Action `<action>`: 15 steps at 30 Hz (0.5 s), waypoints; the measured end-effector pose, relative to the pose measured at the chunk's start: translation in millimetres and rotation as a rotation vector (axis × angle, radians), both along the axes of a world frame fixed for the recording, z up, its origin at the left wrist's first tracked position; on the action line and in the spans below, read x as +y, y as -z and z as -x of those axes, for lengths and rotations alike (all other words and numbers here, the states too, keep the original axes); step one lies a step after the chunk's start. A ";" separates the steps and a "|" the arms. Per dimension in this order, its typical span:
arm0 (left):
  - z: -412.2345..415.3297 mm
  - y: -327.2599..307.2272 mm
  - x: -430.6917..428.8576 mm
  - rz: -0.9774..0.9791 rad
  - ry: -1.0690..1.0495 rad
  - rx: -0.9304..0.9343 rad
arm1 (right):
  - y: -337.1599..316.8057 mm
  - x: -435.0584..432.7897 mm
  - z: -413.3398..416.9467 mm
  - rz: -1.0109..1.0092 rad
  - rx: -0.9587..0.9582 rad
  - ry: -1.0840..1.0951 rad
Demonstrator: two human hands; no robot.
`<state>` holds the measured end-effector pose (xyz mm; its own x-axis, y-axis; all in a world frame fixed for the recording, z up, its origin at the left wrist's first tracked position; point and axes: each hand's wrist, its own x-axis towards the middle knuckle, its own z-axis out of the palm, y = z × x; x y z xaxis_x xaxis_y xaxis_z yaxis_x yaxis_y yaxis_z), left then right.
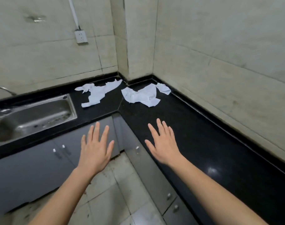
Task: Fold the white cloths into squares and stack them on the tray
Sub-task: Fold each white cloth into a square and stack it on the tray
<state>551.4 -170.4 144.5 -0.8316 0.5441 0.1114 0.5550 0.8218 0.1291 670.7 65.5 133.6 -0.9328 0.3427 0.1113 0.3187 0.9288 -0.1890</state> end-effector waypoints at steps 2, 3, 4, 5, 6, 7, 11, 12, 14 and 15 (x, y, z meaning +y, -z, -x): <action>19.0 9.1 -1.0 -0.004 -0.008 -0.018 | 6.6 -3.7 24.0 0.004 -0.020 -0.025; 30.7 13.0 -0.8 -0.007 -0.010 -0.025 | 11.8 -3.7 40.0 0.003 -0.024 -0.037; 43.3 16.2 0.4 -0.008 -0.009 -0.031 | 17.4 -3.2 57.4 0.003 -0.024 -0.047; 55.5 19.3 2.4 -0.002 -0.003 -0.035 | 22.1 -1.9 73.0 0.005 -0.021 -0.053; 69.1 23.9 4.1 0.014 0.001 -0.043 | 27.1 0.0 89.1 0.010 -0.023 -0.059; 84.3 28.4 6.4 0.032 -0.003 -0.055 | 33.8 2.6 107.5 0.015 -0.031 -0.066; 154.3 48.3 21.8 0.058 -0.036 -0.067 | 56.7 18.6 183.7 0.042 -0.064 -0.099; 178.8 52.7 28.3 0.065 -0.047 -0.066 | 61.1 25.4 208.6 0.046 -0.068 -0.109; 223.0 56.4 39.9 0.079 -0.066 -0.089 | 65.2 38.5 252.5 0.068 -0.085 -0.129; 246.3 57.2 45.7 0.091 -0.080 -0.114 | 65.6 45.7 275.8 0.088 -0.104 -0.138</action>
<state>305.1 -124.7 87.3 -0.8770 0.4794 -0.0332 0.4735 0.8738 0.1109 394.8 111.1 68.0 -0.9766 0.2145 -0.0128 0.2111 0.9466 -0.2437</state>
